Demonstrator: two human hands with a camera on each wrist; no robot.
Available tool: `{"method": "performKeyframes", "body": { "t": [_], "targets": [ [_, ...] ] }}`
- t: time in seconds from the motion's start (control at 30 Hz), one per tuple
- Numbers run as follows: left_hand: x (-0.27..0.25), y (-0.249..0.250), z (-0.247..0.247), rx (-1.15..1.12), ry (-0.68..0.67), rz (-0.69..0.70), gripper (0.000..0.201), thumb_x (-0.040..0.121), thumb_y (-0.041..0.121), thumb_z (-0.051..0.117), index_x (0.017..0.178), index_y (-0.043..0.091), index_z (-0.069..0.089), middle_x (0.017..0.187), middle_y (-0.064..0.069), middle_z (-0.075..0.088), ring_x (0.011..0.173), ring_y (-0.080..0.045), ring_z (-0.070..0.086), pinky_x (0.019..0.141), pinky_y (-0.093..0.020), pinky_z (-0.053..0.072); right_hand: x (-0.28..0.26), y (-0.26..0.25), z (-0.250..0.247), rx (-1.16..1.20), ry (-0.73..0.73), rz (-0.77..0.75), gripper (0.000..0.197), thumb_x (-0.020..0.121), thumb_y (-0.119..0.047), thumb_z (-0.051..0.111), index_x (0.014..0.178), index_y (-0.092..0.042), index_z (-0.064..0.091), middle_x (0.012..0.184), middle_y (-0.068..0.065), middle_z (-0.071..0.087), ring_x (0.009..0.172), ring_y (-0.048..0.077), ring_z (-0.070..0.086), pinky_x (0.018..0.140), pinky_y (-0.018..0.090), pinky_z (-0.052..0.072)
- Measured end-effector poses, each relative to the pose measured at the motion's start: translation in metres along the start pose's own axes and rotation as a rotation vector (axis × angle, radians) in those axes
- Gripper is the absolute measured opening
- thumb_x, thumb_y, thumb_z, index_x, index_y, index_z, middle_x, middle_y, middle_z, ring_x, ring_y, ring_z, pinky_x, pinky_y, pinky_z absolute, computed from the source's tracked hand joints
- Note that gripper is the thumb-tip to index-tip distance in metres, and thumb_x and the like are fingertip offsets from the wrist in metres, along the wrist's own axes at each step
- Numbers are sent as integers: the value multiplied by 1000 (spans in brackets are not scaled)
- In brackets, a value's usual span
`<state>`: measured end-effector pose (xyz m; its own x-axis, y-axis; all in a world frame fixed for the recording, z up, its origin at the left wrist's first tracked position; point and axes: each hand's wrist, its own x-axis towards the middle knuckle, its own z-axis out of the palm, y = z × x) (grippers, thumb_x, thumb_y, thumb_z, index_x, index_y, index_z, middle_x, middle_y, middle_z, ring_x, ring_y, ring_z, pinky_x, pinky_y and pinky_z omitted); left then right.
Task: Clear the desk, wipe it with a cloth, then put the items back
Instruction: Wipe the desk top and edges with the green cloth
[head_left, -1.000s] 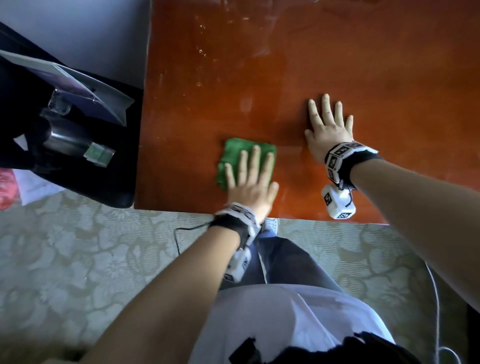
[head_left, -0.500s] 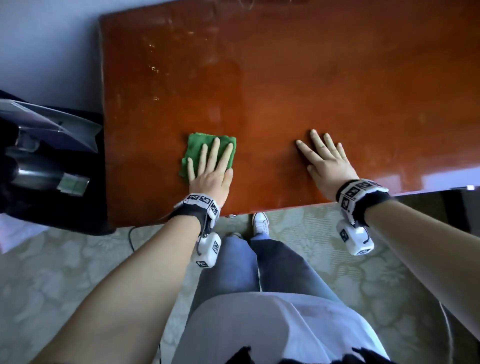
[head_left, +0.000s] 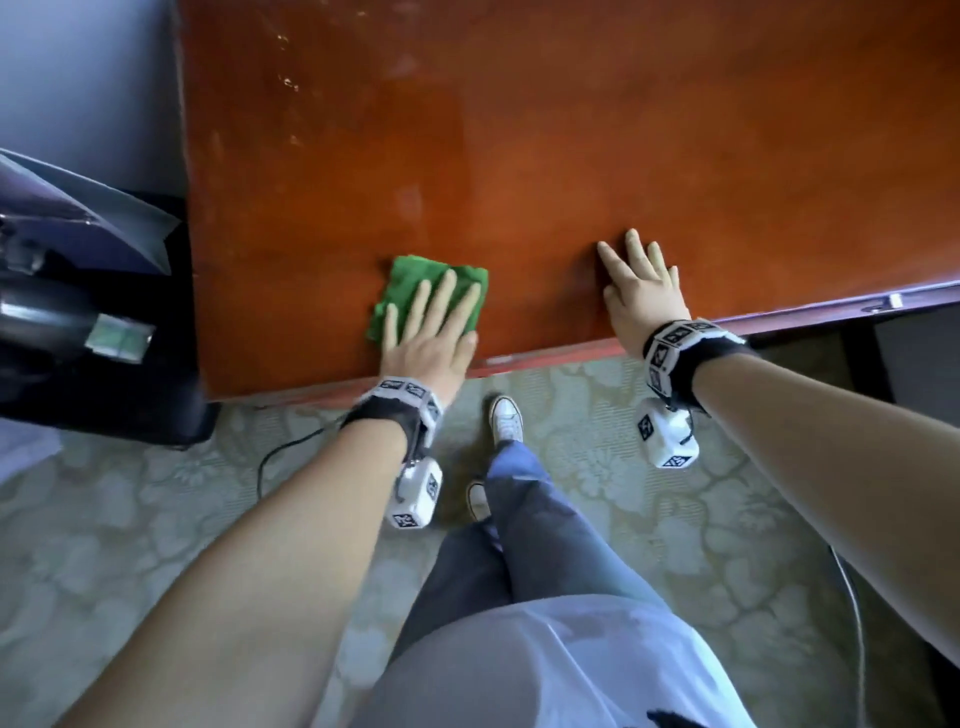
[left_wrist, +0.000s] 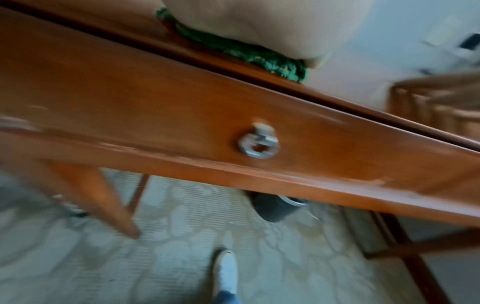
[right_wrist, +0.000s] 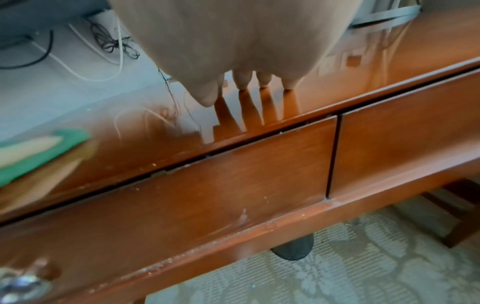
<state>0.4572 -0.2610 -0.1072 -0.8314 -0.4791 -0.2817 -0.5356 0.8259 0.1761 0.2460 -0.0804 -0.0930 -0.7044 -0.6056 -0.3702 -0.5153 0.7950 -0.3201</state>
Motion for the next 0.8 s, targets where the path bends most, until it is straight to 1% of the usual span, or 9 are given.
{"method": "performKeyframes", "body": {
  "t": [0.07,0.13,0.23,0.3,0.4,0.5,0.57,0.7,0.8],
  "targets": [
    [-18,-48,-10,-28,-13,-183,56,104,48,22,154,49,-2,163,20,-12,152,-11,-5,122,-49,0,-1,-6,2,11,1,28,60,100,-17,37,157,-28,19,165,6,1,150,36,1,119,56,5],
    [-28,-67,-10,-40,-29,-266,56,103,48,22,154,49,-3,163,19,-14,152,-12,-7,122,-51,-1,-2,-8,3,-1,-18,29,62,100,-15,38,157,-27,17,165,7,0,150,38,0,119,57,6],
    [-22,-40,-2,-122,6,-365,59,102,49,25,155,45,0,165,13,-12,153,-17,-8,120,-56,-4,-7,-12,4,-21,-58,24,63,99,-13,38,157,-27,18,165,8,0,149,38,0,118,58,8],
    [-14,-3,4,-151,14,-320,61,101,49,27,156,42,2,165,10,-10,153,-19,-8,119,-57,-6,-8,-17,5,-27,-61,26,61,100,-17,38,157,-26,19,165,8,1,149,38,2,118,57,10],
    [-17,40,9,-132,-23,-134,60,102,49,27,156,42,4,165,12,-9,153,-18,-7,119,-56,-7,-11,-34,13,-81,-51,17,61,101,-25,39,157,-25,14,165,8,-1,149,38,2,119,55,10],
    [-17,26,8,-154,-50,-52,56,103,48,24,155,45,5,164,16,-9,152,-13,-8,120,-54,-3,-5,-63,27,-133,-48,-72,62,102,-33,37,157,-32,9,165,7,-6,150,37,-2,120,55,7],
    [-16,-5,4,-152,-24,-66,54,103,47,24,154,48,5,164,20,-8,152,-10,-7,121,-51,-1,6,-87,34,-161,-57,-158,61,102,-36,35,156,-37,8,165,7,-8,150,37,-3,120,55,6],
    [-9,-96,-14,-210,45,-458,57,103,46,26,154,49,0,164,19,-10,152,-11,-7,121,-50,-3,33,-129,42,-223,-89,-309,59,103,-39,32,155,-43,6,165,6,-10,150,35,-6,121,54,4],
    [4,-159,-25,-237,57,-628,58,103,45,27,155,46,1,165,14,-8,152,-15,-4,120,-54,0,56,-151,43,-231,-102,-360,58,103,-40,30,154,-46,4,165,5,-12,151,34,-8,121,54,1]
  ]
}}
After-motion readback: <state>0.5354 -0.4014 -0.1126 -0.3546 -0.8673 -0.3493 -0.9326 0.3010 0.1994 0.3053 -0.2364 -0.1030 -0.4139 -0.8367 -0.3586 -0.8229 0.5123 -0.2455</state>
